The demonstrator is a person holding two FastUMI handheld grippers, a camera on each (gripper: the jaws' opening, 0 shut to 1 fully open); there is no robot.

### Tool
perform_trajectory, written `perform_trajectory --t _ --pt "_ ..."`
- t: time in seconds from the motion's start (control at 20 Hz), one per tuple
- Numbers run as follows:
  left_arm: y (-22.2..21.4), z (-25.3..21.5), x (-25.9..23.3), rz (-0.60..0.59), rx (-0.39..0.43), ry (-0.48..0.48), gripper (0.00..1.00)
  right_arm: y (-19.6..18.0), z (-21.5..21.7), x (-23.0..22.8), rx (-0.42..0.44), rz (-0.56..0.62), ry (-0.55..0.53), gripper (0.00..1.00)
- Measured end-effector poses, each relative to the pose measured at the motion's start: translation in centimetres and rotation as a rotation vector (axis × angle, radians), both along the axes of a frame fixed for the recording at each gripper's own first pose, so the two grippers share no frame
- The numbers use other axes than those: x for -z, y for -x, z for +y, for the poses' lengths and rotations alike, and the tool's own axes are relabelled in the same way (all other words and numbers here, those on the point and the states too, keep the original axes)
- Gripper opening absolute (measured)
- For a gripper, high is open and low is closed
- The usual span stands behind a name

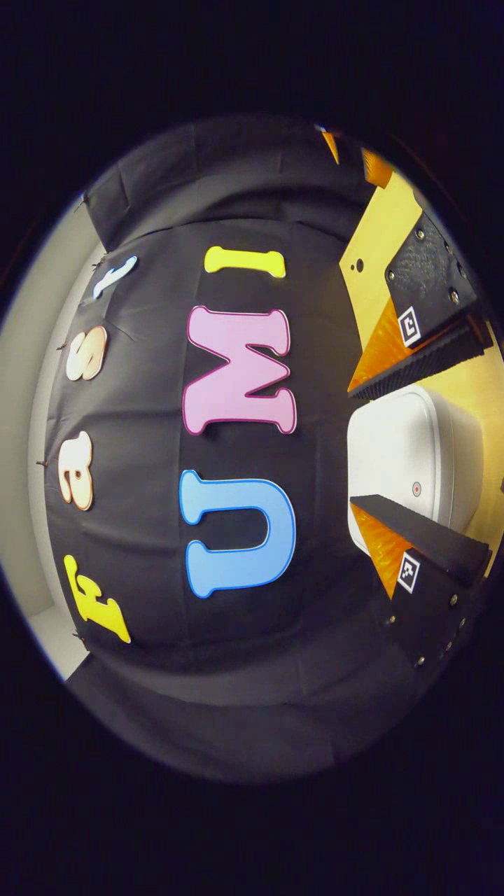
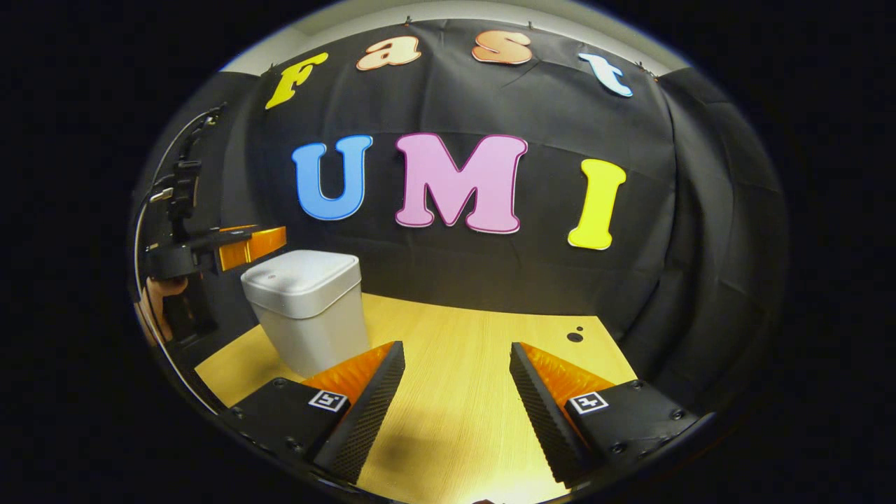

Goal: Press the lid of the desktop garbage bin to open it, pick up the crumpled paper on the desktop and throw it into the bin, then pick up the pop can on the desktop and drop it into the bin, and finally close the garbage bin lid.

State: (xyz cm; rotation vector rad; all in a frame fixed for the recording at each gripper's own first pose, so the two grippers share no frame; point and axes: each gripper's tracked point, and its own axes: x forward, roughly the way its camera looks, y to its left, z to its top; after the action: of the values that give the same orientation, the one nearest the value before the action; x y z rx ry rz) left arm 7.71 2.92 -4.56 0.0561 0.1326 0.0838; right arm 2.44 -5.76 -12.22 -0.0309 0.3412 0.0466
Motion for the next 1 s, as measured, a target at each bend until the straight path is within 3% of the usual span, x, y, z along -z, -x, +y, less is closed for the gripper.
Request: perform_trajectory --t 0.25,0.4,0.7,1.0 --pt "2.2 -4.8 -1.0 0.020 -0.004 0.198 0.91 -0.5 -1.1 -2.6 0.012 -0.054 -0.012 0.98" --pt "2.7 -6.7 -0.4 0.044 0.007 0.198 0.94 -0.9 -1.0 -4.2 -0.022 -0.098 -0.054 0.98" --pt "4.1 -7.9 -0.8 0.026 -0.053 0.168 0.91 -1.5 -1.6 -7.3 -0.069 -0.235 -0.048 0.98" --pt "4.7 -10.4 -2.3 0.002 0.020 0.118 0.91 -1.2 -1.3 -7.6 -0.068 -0.240 0.021 0.98"
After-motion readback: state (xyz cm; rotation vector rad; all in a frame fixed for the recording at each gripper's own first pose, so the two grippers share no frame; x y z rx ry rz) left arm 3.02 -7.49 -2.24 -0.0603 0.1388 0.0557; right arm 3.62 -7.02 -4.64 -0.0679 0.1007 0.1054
